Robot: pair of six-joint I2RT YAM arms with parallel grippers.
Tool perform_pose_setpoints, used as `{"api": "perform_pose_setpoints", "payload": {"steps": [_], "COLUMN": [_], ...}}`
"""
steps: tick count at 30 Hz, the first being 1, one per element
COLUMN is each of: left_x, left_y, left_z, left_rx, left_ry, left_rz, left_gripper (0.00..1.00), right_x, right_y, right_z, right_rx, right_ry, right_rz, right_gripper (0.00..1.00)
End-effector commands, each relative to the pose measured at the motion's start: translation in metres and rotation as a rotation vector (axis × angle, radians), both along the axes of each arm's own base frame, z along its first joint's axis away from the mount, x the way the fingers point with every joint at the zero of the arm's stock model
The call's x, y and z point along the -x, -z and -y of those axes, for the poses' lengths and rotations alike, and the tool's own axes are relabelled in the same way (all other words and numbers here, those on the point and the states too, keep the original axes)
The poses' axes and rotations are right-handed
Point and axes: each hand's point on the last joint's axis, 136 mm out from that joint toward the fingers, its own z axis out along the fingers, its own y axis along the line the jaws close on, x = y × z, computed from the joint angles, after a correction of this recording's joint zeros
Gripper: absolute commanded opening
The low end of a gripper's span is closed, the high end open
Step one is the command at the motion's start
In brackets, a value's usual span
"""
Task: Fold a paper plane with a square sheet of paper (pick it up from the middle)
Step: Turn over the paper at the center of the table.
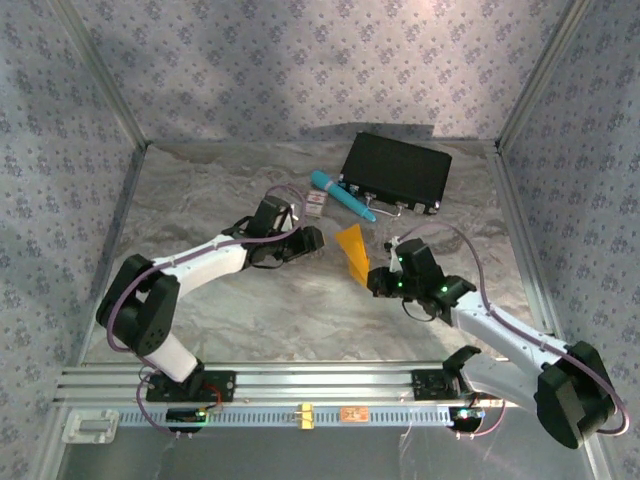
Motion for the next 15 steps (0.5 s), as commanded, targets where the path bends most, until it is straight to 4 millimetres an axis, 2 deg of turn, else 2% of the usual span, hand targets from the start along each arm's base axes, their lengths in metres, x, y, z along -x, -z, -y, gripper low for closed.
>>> {"api": "perform_pose_setpoints", "payload": {"steps": [1,5,15], "left_x": [-0.003,-0.005,-0.003], "left_y": [-0.019,-0.022,-0.019], "left_z": [-0.011,-0.028,-0.057], "left_rx": [0.002,-0.038,-0.085], "left_ry": [-0.048,-0.104,-0.19], "left_rz": [0.053,0.079,0.09], "left_gripper": [0.59,0.6,0.6], "right_x": [0.001,0.001,0.002], "right_y": [-0.002,-0.015,-0.034], "right_z": [0.022,0.025,0.052], "right_rx": [0.179,0.308,0.758], "right_ry": [0.03,0.034,0.075], "right_rz": [0.009,0.068,0.172], "right_gripper": [0.08,0.08,0.07]}}
